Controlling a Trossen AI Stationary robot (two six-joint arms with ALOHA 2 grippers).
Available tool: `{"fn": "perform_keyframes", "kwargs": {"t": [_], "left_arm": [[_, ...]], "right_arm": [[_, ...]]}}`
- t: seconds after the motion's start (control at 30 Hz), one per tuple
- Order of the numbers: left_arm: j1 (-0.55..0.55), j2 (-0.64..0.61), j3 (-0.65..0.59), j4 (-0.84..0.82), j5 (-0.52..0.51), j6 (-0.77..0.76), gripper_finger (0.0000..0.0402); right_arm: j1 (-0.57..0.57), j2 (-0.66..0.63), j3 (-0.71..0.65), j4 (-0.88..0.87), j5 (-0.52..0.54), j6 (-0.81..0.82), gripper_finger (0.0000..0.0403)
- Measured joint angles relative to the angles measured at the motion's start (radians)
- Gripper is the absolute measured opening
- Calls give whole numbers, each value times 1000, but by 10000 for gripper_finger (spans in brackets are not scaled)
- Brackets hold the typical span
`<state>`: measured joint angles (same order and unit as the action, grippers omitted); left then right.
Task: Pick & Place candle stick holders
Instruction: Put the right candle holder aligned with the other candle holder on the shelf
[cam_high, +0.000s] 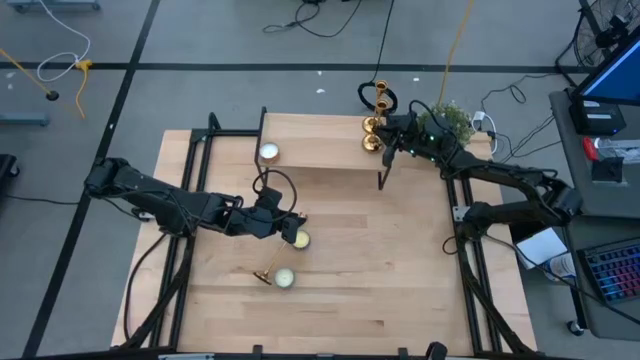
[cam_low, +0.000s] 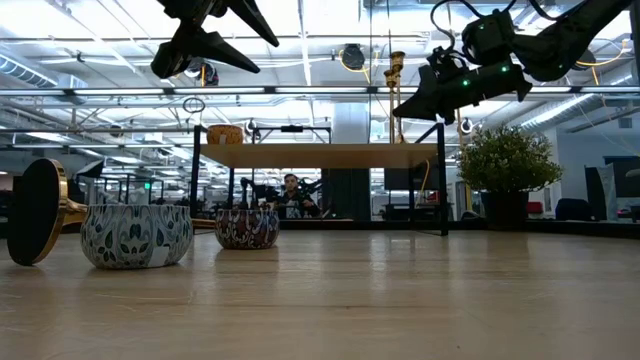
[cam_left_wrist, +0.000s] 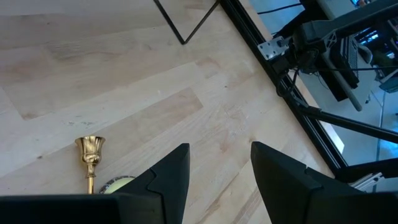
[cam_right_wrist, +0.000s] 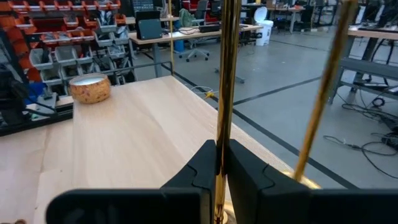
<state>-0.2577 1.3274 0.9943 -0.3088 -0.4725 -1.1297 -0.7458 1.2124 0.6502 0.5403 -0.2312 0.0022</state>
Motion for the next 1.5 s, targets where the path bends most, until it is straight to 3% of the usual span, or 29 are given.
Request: {"fn": "perform_keyframes", "kwargs": {"t": [0.17, 0.9, 1.5], "left_arm": [[0, 0, 0, 0, 0, 0, 177], [0, 0, 0, 24, -1, 9, 177], [0, 0, 0, 25, -1, 2, 177]], "right_arm": [[11, -18, 0, -13, 49, -21, 18], [11, -21, 0, -52, 48, -15, 18], [10, -22, -90, 111, 75, 28, 19]]}}
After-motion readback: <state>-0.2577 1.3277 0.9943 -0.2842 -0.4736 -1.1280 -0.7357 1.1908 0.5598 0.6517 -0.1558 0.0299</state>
